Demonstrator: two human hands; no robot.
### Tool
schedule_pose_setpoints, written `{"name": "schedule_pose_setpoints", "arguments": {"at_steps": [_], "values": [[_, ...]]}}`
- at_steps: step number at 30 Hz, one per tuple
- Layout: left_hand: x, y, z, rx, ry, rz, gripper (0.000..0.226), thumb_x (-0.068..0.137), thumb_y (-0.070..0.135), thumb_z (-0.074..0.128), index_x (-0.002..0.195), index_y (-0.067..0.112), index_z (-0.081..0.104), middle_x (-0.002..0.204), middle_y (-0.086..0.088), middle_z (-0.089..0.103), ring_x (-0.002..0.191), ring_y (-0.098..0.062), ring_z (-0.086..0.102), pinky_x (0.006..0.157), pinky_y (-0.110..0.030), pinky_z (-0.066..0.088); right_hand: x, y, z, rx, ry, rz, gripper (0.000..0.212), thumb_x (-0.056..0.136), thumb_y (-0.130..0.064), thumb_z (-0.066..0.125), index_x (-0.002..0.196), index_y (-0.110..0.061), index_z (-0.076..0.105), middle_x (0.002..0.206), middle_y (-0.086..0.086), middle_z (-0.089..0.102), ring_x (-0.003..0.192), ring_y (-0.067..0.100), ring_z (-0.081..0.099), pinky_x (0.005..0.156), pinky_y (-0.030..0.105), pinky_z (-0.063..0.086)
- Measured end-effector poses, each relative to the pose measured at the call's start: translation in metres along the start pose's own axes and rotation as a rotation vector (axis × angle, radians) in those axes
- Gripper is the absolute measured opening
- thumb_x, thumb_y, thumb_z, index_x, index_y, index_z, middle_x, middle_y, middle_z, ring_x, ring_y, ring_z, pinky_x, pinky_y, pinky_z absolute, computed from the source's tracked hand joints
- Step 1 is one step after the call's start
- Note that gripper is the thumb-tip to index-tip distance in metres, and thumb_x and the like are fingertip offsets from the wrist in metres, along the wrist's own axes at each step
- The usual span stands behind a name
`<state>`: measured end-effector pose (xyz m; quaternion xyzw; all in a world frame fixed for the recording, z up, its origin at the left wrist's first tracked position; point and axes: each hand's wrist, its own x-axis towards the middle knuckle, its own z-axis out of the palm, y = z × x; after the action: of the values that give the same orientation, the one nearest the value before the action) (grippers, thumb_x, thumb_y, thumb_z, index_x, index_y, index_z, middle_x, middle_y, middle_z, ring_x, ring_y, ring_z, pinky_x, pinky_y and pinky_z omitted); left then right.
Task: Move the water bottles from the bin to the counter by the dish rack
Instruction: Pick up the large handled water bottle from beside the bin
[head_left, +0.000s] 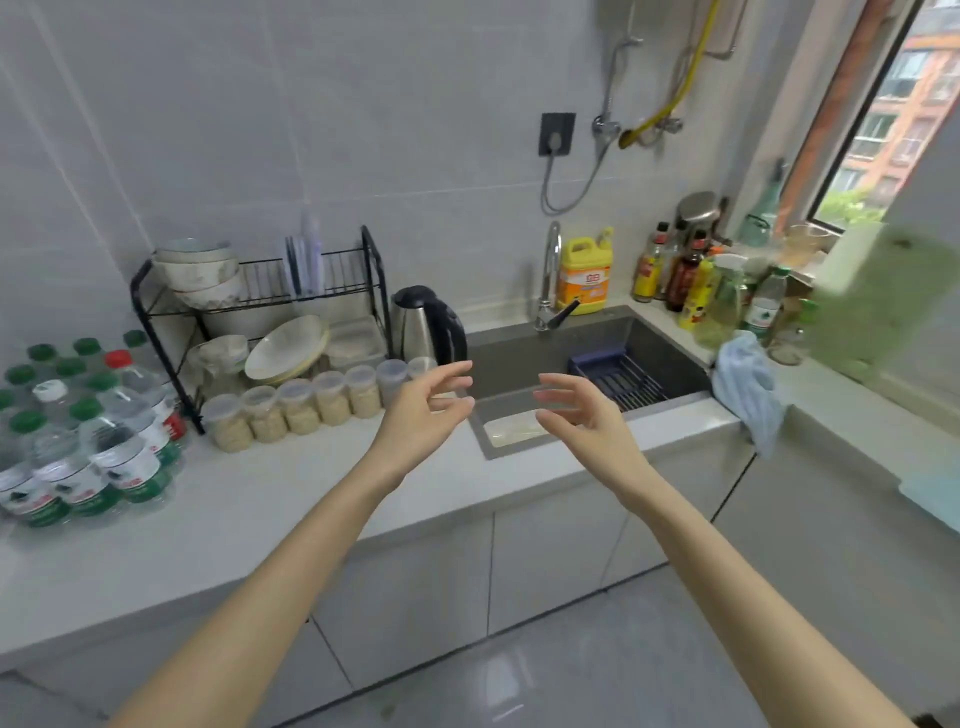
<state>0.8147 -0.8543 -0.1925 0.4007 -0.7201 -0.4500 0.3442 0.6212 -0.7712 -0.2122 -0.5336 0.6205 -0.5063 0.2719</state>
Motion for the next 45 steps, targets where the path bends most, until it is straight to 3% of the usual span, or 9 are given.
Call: {"name": "schedule_pose_setpoints", "arguments": {"at_steps": [4,11,14,21,26,32,37,41,45], "values": [[0.005,0.044,0.076,0.007,-0.163,0.107,0.043,0.092,0.014,0.061,0.132,0.027,0.053,0.124,0.006,0.063,0.102,-0.001,0.061,0.072,-0.006,0.048,-0.046,0.013,-0.079,-0.036,0.157,0.044,0.038,0.092,-0.019,0.063,0.127,-0.027,0.054,0.116,-0.008,0.065,0.102,0.004,0.063,0.08,0.017,0.049],[-0.013,0.116,0.23,-0.003,-0.422,0.236,0.045,0.092,0.014,0.061,0.134,0.028,0.053,0.124,0.007,0.062,0.1,-0.001,0.061,0.079,-0.012,0.046,-0.146,0.032,-0.222,-0.155,0.41,0.115,0.039,0.091,-0.02,0.064,0.129,-0.026,0.053,0.12,-0.008,0.063,0.106,0.002,0.06,0.083,0.014,0.05],[-0.03,0.144,0.302,-0.028,-0.525,0.299,0.043,0.092,0.015,0.06,0.133,0.029,0.053,0.123,0.009,0.062,0.098,0.003,0.06,0.072,-0.006,0.045,-0.198,0.038,-0.286,-0.213,0.5,0.154,0.039,0.092,-0.017,0.063,0.129,-0.025,0.053,0.119,-0.006,0.063,0.109,0.003,0.059,0.083,0.007,0.047],[-0.097,0.224,0.484,-0.121,-0.798,0.391,0.044,0.091,0.016,0.061,0.133,0.03,0.053,0.126,0.006,0.062,0.098,0.001,0.061,0.075,-0.011,0.048,-0.341,0.047,-0.429,-0.297,0.765,0.256,0.04,0.093,-0.016,0.061,0.13,-0.025,0.052,0.122,-0.005,0.062,0.112,0.008,0.058,0.091,0.019,0.046],[-0.148,0.277,0.584,-0.147,-0.949,0.448,0.044,0.091,0.018,0.062,0.132,0.032,0.054,0.124,0.01,0.062,0.104,-0.006,0.062,0.077,-0.016,0.047,-0.425,0.045,-0.497,-0.323,0.935,0.309,0.039,0.092,-0.016,0.062,0.129,-0.027,0.052,0.121,-0.006,0.062,0.109,0.008,0.06,0.092,0.023,0.049],[-0.2,0.334,0.676,-0.192,-1.126,0.512,0.044,0.093,0.016,0.06,0.133,0.031,0.052,0.122,0.011,0.062,0.099,0.002,0.062,0.077,-0.013,0.049,-0.504,0.05,-0.561,-0.346,1.136,0.371,0.041,0.092,-0.014,0.062,0.129,-0.028,0.053,0.119,-0.011,0.063,0.106,0.007,0.061,0.084,0.017,0.046],[-0.233,0.374,0.759,-0.215,-1.244,0.558,0.043,0.091,0.014,0.061,0.13,0.03,0.055,0.121,0.006,0.064,0.1,-0.01,0.065,0.078,-0.02,0.049,-0.553,0.058,-0.615,-0.377,1.248,0.408,0.042,0.091,-0.013,0.063,0.13,-0.025,0.052,0.12,-0.008,0.063,0.107,0.01,0.061,0.082,0.015,0.045],[-0.256,0.406,0.837,-0.251,-1.332,0.589,0.042,0.091,0.013,0.061,0.129,0.029,0.055,0.119,0.007,0.065,0.09,0.0,0.066,0.081,-0.021,0.051,-0.59,0.071,-0.673,-0.41,1.332,0.429,0.041,0.091,-0.014,0.063,0.129,-0.027,0.053,0.121,-0.006,0.063,0.106,0.01,0.062,0.08,0.01,0.047],[-0.273,0.442,0.908,-0.269,-1.399,0.607,0.042,0.091,0.015,0.061,0.129,0.031,0.055,0.12,0.011,0.065,0.094,-0.001,0.066,0.08,-0.02,0.052,-0.616,0.08,-0.732,-0.392,1.366,0.455,0.039,0.091,-0.013,0.062,0.126,-0.028,0.053,0.121,-0.006,0.063,0.103,0.008,0.062,0.078,0.004,0.046]]}}
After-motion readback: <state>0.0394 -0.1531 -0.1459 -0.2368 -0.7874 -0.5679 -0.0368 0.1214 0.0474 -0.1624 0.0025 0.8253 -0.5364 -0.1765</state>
